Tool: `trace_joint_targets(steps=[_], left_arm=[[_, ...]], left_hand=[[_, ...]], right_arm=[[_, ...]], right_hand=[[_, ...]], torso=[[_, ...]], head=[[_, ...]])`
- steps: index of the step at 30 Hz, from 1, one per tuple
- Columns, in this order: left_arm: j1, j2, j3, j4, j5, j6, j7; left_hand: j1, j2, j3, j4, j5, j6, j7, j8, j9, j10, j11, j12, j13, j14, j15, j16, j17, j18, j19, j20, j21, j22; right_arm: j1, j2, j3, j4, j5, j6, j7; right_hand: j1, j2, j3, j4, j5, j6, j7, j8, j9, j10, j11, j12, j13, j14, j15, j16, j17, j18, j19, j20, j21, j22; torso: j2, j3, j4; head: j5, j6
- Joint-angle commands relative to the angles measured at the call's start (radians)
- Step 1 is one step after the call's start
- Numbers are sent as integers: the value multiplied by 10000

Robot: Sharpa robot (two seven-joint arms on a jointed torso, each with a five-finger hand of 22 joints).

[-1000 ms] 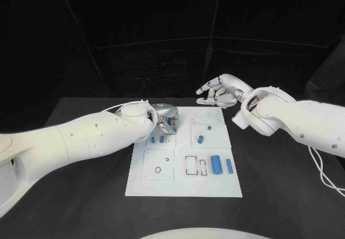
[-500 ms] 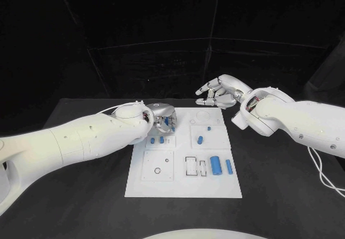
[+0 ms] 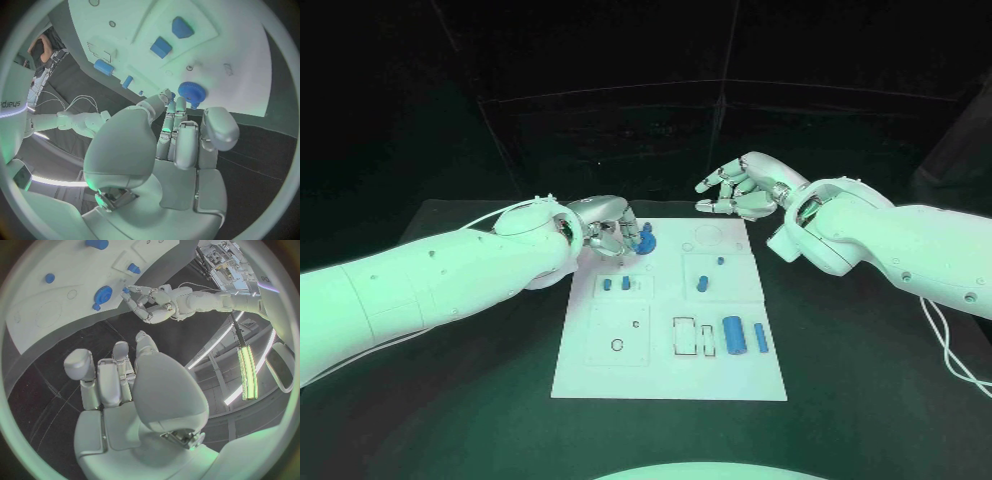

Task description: Assemble the parts on the task board

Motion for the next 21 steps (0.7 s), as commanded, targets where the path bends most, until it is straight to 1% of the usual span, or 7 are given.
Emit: trace_joint_targets(steps=[1, 4, 8, 12, 19, 21], left_arm=[[16, -241, 17, 138, 400, 311, -54], [15, -410, 16, 169, 414, 502, -107], [6, -483, 8, 123, 421, 654, -131], [-31, -474, 2, 29, 424, 738, -157], [-85, -352, -10, -162, 426, 810, -236], [-100, -320, -15, -197, 426, 817, -248]], left_hand=[[-88, -34, 42, 3, -37, 72, 11, -51, -9, 52, -1, -62, -15, 385, -29, 28, -13, -160, 51, 0, 63, 24], [-108, -43, 40, 8, -37, 83, 8, -59, -9, 66, -1, -77, -17, 382, -28, 23, -26, -160, 48, 1, 66, 30], [-135, -58, 36, 13, -38, 95, 4, -71, -9, 85, -3, -96, -21, 380, -28, 21, -35, -158, 41, 3, 57, 24], [-135, -58, 36, 13, -38, 95, 4, -71, -9, 85, -3, -96, -21, 380, -28, 21, -35, -158, 41, 3, 57, 24], [-155, -68, 32, 18, -37, 102, 2, -82, -10, 96, -3, -114, -24, 378, -28, 17, -47, -155, 34, 3, 48, 17], [-155, -68, 32, 18, -37, 102, 2, -82, -10, 96, -3, -114, -24, 378, -28, 17, -47, -155, 34, 3, 48, 17]], right_arm=[[17, -20, 5, 11, 17, 13, 58], [16, -24, 5, 1, 17, 14, 53], [16, -23, 5, -7, 17, 14, 51], [14, -10, 4, -14, 17, 15, 54], [11, 14, 4, -24, 17, 11, 51], [10, 16, 4, -22, 17, 8, 50]], right_hand=[[20, 106, -9, 2, 27, -57, -31, 66, -7, -44, -14, 32, 15, 127, -19, -30, 15, 150, -66, -12, -49, -3], [20, 106, -9, 2, 27, -57, -31, 66, -7, -44, -14, 32, 15, 127, -19, -30, 15, 150, -66, -12, -49, -3], [20, 106, -9, 2, 27, -57, -31, 66, -7, -44, -14, 32, 15, 127, -19, -30, 15, 150, -66, -12, -49, -3], [20, 106, -9, 2, 27, -57, -31, 66, -7, -44, -14, 32, 15, 127, -19, -30, 15, 150, -66, -12, -49, -3], [20, 106, -9, 2, 27, -57, -31, 66, -7, -44, -14, 32, 15, 127, -19, -30, 15, 150, -66, -12, -49, -3], [20, 106, -9, 2, 27, -57, -31, 66, -7, -44, -14, 32, 15, 127, -19, -30, 15, 150, -66, -12, -49, -3]], torso=[[19, -8, -16], [22, -6, -21], [25, -6, -25], [27, -9, -33], [27, 6, -44], [29, 4, -45]], head=[[8, -5], [23, 0], [38, -10], [49, -23], [61, -30], [61, -39]])
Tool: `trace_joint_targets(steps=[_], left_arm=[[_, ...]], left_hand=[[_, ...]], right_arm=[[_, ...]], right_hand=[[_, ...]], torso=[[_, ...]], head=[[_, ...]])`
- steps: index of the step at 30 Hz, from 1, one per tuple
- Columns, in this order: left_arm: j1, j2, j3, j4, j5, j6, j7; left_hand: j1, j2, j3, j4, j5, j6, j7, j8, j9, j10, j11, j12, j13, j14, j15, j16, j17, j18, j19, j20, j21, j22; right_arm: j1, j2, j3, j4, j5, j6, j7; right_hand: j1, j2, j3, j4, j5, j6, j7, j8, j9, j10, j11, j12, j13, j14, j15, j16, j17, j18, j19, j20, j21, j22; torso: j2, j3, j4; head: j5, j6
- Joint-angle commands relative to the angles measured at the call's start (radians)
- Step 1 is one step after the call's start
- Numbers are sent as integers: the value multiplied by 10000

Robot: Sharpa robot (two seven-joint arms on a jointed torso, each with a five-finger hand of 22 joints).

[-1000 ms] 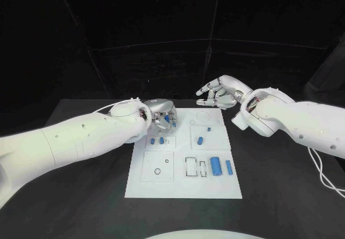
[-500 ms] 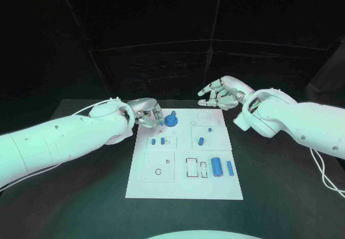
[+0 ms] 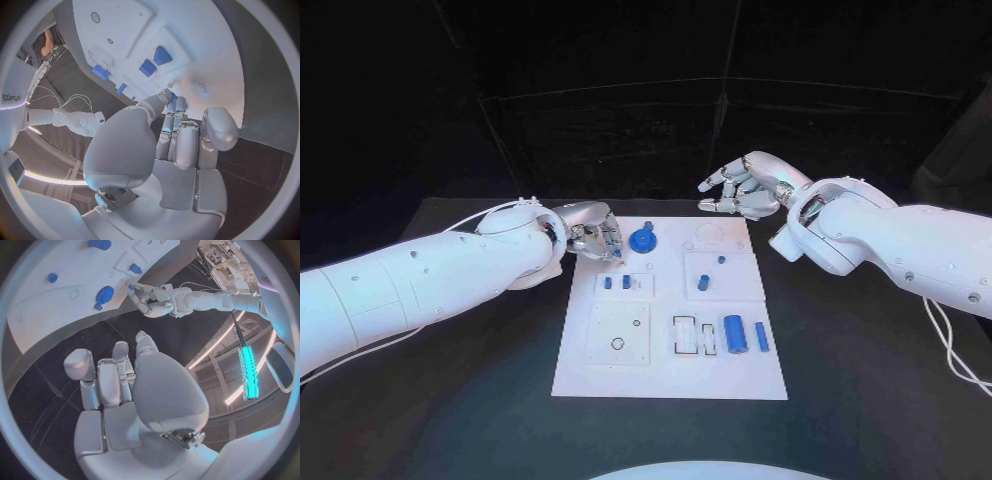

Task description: Assemble the parts on the task board

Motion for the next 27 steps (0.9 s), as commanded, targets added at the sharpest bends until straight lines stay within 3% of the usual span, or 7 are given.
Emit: trace_joint_targets(steps=[1, 27], left_arm=[[-10, 53, -2, -52, 89, 197, -86], [-108, 262, -62, -210, 87, 358, -105]], left_hand=[[-109, -21, 33, 18, -37, 69, -32, -41, -11, 97, -4, -34, -14, 378, -29, 17, -9, -161, 35, 3, 49, 4], [-115, -15, 44, 17, -37, 87, -37, -52, -10, 122, -10, -54, -16, 374, -31, 10, -26, -160, 30, 4, 53, 13]], right_arm=[[16, 9, 5, 11, 17, 6, 57], [13, 32, 5, 20, 17, -5, 71]], right_hand=[[21, 106, -9, 2, 27, -57, -31, 66, -7, -44, -13, 33, 15, 127, -19, -30, 15, 149, -66, -12, -49, -3], [21, 106, -9, 2, 27, -57, -31, 66, -7, -44, -13, 33, 15, 127, -19, -30, 15, 149, -66, -12, -49, -3]], torso=[[5, 4, -4], [-1, 4, 3]], head=[[-3, -16], [-21, -47]])
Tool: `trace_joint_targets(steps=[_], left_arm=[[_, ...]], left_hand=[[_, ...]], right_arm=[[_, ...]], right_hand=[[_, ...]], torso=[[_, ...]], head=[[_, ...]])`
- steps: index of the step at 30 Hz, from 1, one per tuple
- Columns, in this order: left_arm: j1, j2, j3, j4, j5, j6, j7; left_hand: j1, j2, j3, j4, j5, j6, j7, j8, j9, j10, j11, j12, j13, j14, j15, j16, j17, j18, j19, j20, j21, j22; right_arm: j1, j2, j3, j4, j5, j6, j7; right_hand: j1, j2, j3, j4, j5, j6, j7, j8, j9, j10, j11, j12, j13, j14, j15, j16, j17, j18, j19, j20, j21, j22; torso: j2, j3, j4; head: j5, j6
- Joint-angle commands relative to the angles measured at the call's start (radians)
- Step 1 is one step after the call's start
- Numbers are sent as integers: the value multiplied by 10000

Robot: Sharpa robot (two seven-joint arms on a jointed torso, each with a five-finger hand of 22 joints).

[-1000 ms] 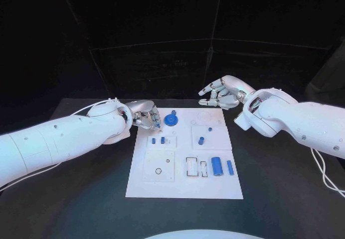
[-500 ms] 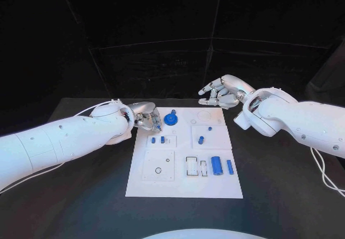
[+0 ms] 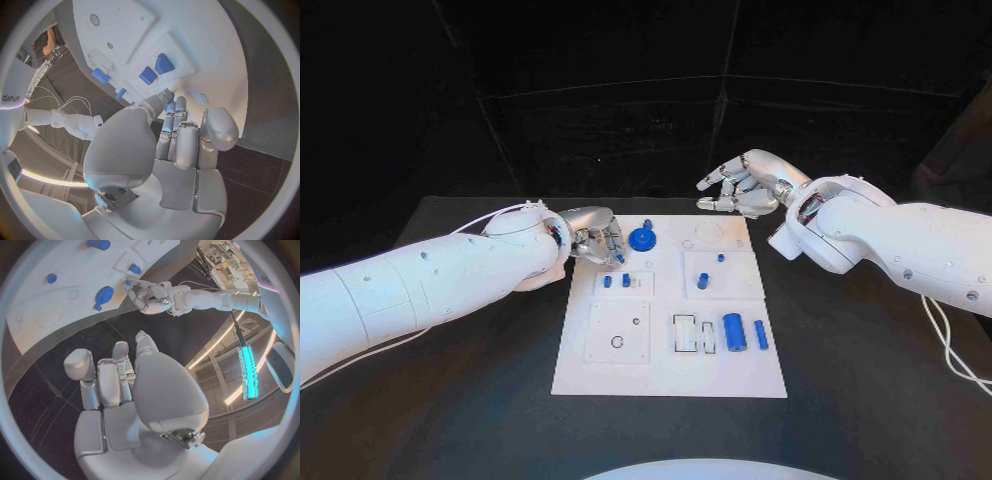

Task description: Assemble the parts on the task board

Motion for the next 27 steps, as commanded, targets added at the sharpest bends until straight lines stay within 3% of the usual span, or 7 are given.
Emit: trace_joint_targets(steps=[1, 16, 27], left_arm=[[9, 16, 1, 10, 50, 91, -12], [7, 95, -6, -76, 50, 171, -130], [7, 153, -17, -118, 51, 266, -254]], left_hand=[[-115, -15, 44, 17, -37, 52, -1, -53, -10, 49, -12, -54, -9, 374, -31, 10, -15, -166, 31, 3, 53, 15], [-134, -19, 57, 13, -37, 56, 9, -91, -15, 67, -5, -106, -16, 367, -32, 4, -35, -162, 17, 4, 47, 18], [-232, -112, 92, 0, -38, -343, 165, -495, -83, -21, 109, -347, -27, 351, 58, 7, -83, -169, -27, 66, 57, 65]], right_arm=[[16, 9, 5, 14, 17, -4, 71], [16, 17, 5, 20, 17, 2, 72], [16, 18, 5, 31, 17, 12, 66]], right_hand=[[21, 106, -9, 2, 27, -57, -31, 66, -7, -44, -13, 33, 15, 127, -19, -30, 15, 149, -66, -12, -49, -3], [21, 106, -9, 2, 27, -57, -31, 66, -7, -44, -13, 33, 15, 127, -19, -30, 15, 149, -66, -12, -49, -3], [21, 106, -9, 2, 27, -57, -31, 66, -7, -44, -13, 33, 15, 127, -19, -30, 15, 149, -66, -12, -49, -3]], torso=[[1, -3, 3], [1, 0, -3], [-5, 0, -1]], head=[[-7, 3], [-17, -26], [-37, -42]])
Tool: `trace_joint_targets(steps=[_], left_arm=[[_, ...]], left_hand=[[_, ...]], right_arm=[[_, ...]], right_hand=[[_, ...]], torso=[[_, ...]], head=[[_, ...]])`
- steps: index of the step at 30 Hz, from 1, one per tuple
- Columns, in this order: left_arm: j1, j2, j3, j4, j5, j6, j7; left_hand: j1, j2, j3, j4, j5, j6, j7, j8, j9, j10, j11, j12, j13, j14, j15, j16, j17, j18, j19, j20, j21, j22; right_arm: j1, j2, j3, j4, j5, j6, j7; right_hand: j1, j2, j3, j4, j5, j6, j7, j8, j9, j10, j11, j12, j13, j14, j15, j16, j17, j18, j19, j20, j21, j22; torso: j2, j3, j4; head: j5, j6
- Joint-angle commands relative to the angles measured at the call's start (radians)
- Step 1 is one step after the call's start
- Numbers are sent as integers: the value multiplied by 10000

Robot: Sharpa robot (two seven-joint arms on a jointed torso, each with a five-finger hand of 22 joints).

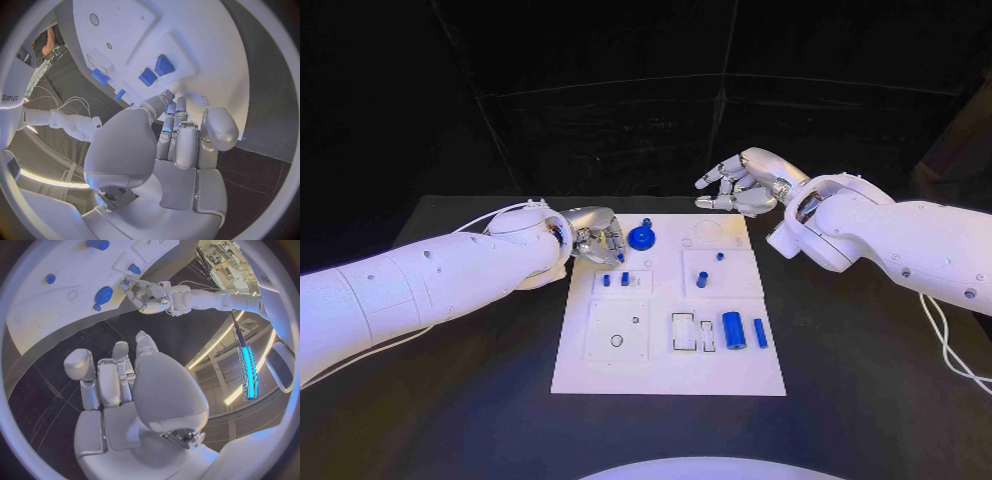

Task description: Assemble the parts on the task board

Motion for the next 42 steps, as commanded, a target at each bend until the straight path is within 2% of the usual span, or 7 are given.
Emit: trace_joint_targets(steps=[1, 19, 24, 29, 34, 37, 42], left_arm=[[10, 18, 2, -11, 40, 130, -109], [9, -97, -3, 31, 41, 95, -123], [8, -273, -2, 87, 41, -20, -123], [7, -593, 5, 194, 338, -625, 218], [8, -918, 7, 313, 2724, -1614, 1506], [9, -1183, 5, 547, 6049, -1959, 3077], [3, -1512, -1, 1057, 9581, -1606, 4636]], left_hand=[[-117, 1, 75, -18, -39, -95, 13, -85, -10, 16, 75, -66, 1, 351, 60, 8, -7, -172, -27, 69, 60, 21], [-153, -111, 82, -59, -40, -345, 67, -363, -13, -13, 109, -177, 13, 336, 91, 2, -64, -170, -48, 106, 78, 66], [-138, -163, 95, -100, -40, -488, 107, -501, -16, -61, 138, -237, 13, 329, 112, -1, -88, -168, -60, 123, 75, 75], [-108, -193, 131, -145, -39, -729, 155, -703, -16, -169, 165, -310, 9, 318, 134, -12, -134, -159, -86, 145, 42, 57], [-42, -71, 294, -172, -38, -351, 244, -563, 62, -281, 273, -369, 8, 79, 223, -397, -789, 44, -526, 209, -968, -914], [-70, -4, 374, -176, -28, -133, 340, -498, 58, -426, 360, -379, 19, -947, 336, -1900, -3057, 489, -1740, 320, -3314, -3051], [-147, 72, 261, -138, -36, -6, 278, -442, 61, 32, 259, 6, 172, -1150, 262, -2156, -3421, 583, -2013, 323, -3792, -3427]], right_arm=[[17, 8, 5, 22, 17, 11, 63], [17, -24, 5, -8, 17, 12, 19], [17, -55, 4, -46, -181, 152, -263], [17, -132, 4, -129, -1376, 558, -889], [-27, -237, 2, -139, -3340, 1074, -1475], [-167, -331, -24, -58, -5023, 1418, -1875], [-341, -380, -240, 47, -6472, 1572, -2177]], right_hand=[[20, 106, -9, 2, 27, -57, -31, 66, -7, -44, -14, 33, 15, 127, -18, -30, 15, 148, -66, -12, -49, -3], [23, 110, -26, 15, 26, -48, -34, 97, -5, -111, -14, -28, -88, 109, -20, -87, -51, 164, -112, -13, -97, -77], [144, 124, -45, 45, 7, -104, -33, 148, -10, -734, -17, -1008, -1092, -65, -24, -548, -537, 255, -425, -13, -433, -556], [1016, 201, 260, -212, -723, 314, -52, 326, 12, -1430, 2, -2814, -2523, -405, -46, -1722, -1791, 382, -798, -50, -932, -1236], [1635, 156, 578, -360, -1188, 867, -171, 342, 1, -1215, -34, -4293, -3915, -197, -92, -1790, -1848, 343, -524, -93, -854, -1056], [1869, -3, 857, -346, -1394, 1223, -261, 90, -42, -684, -67, -5312, -5074, 13, -116, -1634, -1668, 261, -215, -128, -665, -735], [1867, -164, 1045, -263, -1506, 1280, -215, -202, -44, -664, 6, -6011, -5826, 92, -57, -1597, -1622, 235, -88, -104, -593, -604]], torso=[[-4, 0, -2], [-4, -3, 5], [-11, -7, 5], [-12, -13, 9], [-14, -7, 1], [-10, -9, -1], [-9, -19, -5]], head=[[-5, -9], [-17, -9], [-27, 1], [-58, 46], [-149, 159], [-212, 208], [-344, 297]])
